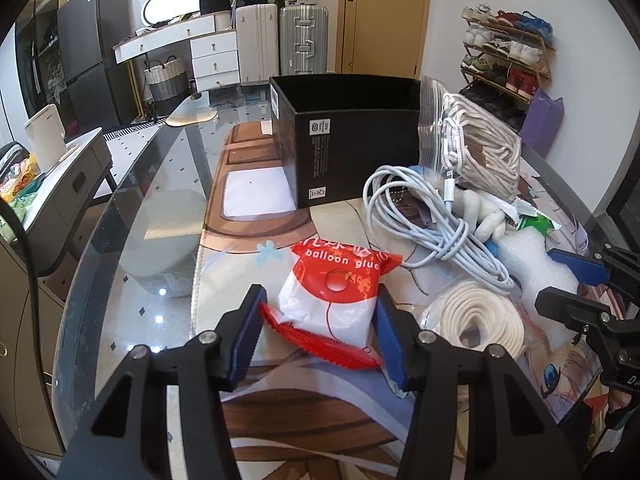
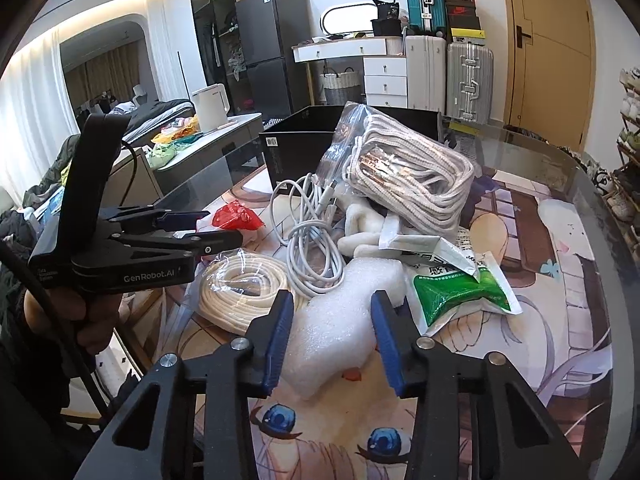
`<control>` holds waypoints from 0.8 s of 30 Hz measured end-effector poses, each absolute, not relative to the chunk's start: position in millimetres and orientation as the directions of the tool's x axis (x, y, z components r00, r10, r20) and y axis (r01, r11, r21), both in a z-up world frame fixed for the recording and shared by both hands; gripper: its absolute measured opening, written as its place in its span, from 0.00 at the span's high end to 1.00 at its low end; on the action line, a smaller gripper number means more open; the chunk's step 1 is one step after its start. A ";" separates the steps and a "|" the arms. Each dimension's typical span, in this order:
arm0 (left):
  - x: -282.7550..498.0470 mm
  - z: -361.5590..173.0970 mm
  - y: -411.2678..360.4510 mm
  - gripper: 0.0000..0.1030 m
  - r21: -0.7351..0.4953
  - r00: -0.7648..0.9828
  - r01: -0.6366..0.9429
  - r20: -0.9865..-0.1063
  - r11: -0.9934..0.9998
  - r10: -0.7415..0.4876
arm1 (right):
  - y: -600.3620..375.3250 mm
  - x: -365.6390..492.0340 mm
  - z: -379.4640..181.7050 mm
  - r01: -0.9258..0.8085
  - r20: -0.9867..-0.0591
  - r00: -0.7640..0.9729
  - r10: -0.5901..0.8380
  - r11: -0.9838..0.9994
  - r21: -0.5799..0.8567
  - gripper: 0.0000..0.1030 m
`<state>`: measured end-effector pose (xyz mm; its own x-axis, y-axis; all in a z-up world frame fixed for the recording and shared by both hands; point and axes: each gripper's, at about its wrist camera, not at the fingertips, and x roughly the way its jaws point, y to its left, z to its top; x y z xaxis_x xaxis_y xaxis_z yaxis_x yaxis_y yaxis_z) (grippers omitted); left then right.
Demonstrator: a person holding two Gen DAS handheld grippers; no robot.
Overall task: Organize soft objects
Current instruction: 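Close left tool on the red bag while right tool grasps the white foam, then lift and carry the red bag with left tool while right tool carries foam over the black box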
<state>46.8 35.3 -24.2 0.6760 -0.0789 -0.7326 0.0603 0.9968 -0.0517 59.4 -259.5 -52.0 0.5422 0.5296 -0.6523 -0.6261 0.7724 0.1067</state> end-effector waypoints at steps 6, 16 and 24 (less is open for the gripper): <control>42.8 -18.5 40.6 0.50 -0.064 0.692 0.047 -0.717 0.997 -0.079 | -260.8 55.7 -45.6 -0.631 -0.635 0.551 0.541 0.768 0.107 0.61; 38.8 -4.5 49.1 0.50 -0.071 0.721 0.014 -0.691 0.997 -0.059 | -269.7 49.6 -29.0 -0.631 -0.585 0.581 0.566 0.767 0.114 0.61; 40.3 9.8 44.6 0.50 -0.053 0.735 0.000 -0.677 0.999 -0.036 | -273.7 50.4 -13.9 -0.639 -0.543 0.595 0.592 0.759 0.127 0.61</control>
<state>40.3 44.6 9.8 0.7349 -0.0359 -0.6772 0.0001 0.9986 -0.0529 50.4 -273.7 -13.9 0.5952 0.5922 -0.5431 -0.6392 0.7586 0.1266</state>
